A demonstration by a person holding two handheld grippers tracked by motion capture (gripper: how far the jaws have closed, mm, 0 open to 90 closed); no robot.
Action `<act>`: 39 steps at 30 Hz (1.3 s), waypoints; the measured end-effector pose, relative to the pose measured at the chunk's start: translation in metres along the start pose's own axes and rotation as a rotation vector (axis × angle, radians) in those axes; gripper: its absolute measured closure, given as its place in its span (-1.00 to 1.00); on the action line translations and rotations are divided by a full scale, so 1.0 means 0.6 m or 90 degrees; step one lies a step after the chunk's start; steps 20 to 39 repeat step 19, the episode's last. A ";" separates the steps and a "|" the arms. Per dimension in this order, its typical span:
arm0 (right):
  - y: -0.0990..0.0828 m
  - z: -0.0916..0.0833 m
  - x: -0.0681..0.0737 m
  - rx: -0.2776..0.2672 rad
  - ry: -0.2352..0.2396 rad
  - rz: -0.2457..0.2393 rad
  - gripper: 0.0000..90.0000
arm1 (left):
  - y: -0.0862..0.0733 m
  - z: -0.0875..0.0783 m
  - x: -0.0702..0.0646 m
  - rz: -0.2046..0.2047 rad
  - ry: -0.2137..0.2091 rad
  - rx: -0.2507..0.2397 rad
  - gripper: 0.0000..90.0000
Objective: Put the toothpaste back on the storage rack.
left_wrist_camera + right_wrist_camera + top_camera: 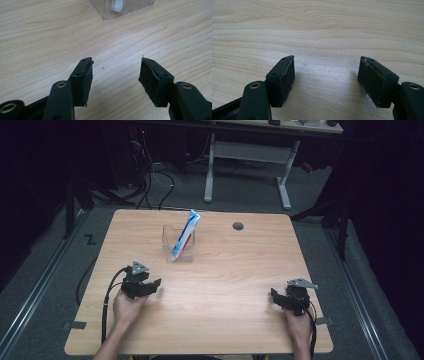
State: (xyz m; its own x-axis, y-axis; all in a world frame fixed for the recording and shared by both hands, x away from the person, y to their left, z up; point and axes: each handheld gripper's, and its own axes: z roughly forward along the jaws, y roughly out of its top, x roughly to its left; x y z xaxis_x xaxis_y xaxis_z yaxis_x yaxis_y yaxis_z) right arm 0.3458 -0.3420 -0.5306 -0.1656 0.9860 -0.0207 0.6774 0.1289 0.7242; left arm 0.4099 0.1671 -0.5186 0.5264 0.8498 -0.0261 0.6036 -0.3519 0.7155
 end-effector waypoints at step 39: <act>0.000 0.000 0.000 0.000 0.000 0.000 -0.33 | -0.026 0.015 -0.004 0.001 0.012 -0.033 -0.14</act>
